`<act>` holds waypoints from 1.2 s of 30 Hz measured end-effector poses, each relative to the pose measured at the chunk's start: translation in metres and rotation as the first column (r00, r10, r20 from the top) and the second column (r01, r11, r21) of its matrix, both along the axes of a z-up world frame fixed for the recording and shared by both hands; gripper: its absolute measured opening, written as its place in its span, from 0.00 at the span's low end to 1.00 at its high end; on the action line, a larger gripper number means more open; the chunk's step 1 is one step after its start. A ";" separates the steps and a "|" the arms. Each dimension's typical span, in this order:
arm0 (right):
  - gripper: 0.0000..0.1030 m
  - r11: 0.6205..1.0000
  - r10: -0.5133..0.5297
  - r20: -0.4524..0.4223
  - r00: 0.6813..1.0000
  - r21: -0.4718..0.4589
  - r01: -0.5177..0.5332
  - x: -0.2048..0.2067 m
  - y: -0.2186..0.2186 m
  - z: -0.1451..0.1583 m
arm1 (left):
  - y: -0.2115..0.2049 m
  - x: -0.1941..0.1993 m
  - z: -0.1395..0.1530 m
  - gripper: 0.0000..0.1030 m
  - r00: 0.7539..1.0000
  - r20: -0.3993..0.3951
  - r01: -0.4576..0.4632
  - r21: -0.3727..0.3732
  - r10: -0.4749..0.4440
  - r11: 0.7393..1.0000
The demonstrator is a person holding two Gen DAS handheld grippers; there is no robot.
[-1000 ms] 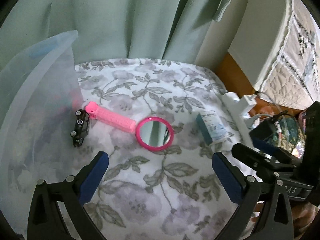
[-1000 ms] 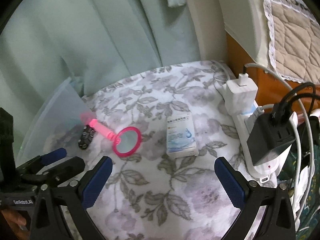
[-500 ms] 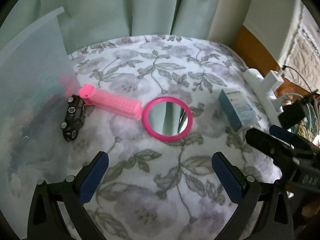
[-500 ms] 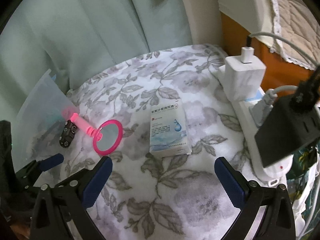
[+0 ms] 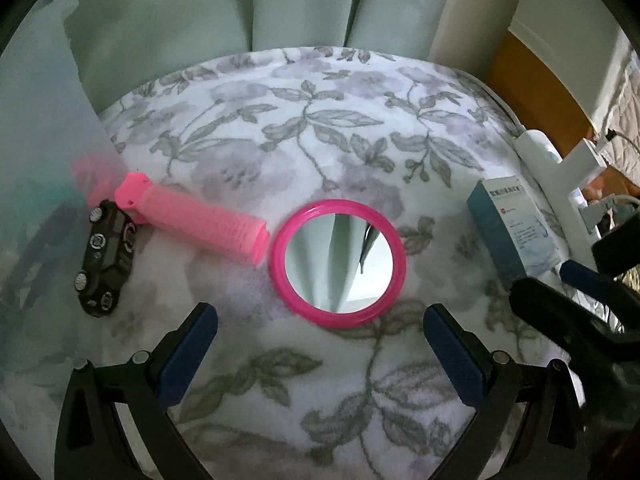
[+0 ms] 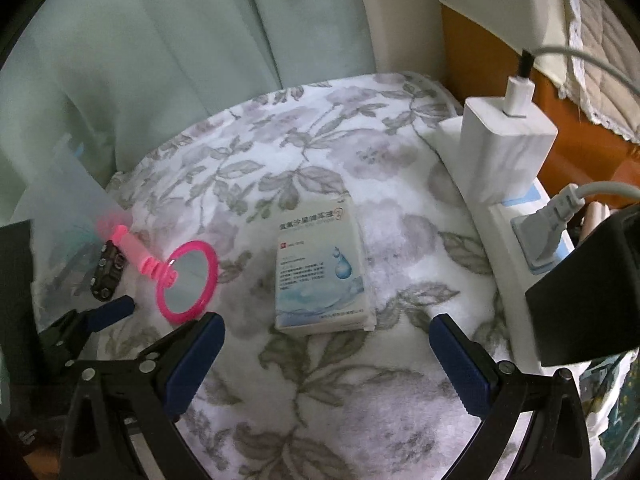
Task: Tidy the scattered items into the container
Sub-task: 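Move the left tool over the pink mirror while the right tool approaches the ear-drops box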
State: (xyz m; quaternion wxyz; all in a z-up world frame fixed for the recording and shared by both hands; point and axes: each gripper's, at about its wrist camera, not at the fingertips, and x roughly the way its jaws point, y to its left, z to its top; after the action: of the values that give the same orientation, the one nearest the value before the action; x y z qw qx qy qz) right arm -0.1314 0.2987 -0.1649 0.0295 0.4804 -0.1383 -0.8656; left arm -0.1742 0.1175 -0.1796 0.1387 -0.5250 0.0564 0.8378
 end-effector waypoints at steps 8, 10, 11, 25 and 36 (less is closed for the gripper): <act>1.00 0.999 -0.022 -0.007 1.000 0.032 0.022 -0.010 -0.005 -0.001 | 0.004 -0.013 -0.004 0.97 1.000 -0.008 -0.005 0.004 0.005 1.000; 1.00 0.999 -0.027 -0.001 1.000 0.038 0.027 -0.013 -0.005 -0.002 | 0.005 -0.015 -0.005 0.95 1.000 -0.013 -0.003 -0.009 0.003 1.000; 1.00 0.999 -0.029 0.002 1.000 0.041 0.029 -0.015 -0.006 -0.003 | 0.006 -0.015 -0.005 0.94 1.000 -0.017 -0.003 -0.011 0.003 1.000; 1.00 0.995 -0.029 0.027 0.999 0.091 0.027 -0.037 -0.014 -0.015 | 0.002 -0.015 -0.001 0.81 1.000 -0.026 0.009 -0.016 -0.010 1.000; 1.00 0.989 -0.081 0.044 0.996 0.129 0.075 -0.039 -0.018 -0.018 | 0.004 -0.013 -0.002 0.81 1.000 -0.026 0.004 -0.019 -0.004 1.000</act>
State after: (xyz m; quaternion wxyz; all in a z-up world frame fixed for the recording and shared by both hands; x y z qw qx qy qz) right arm -0.1702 0.2808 -0.1827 -0.0387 0.4966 -0.1021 -0.8611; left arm -0.1876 0.1219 -0.1819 0.1348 -0.5151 0.0672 0.8438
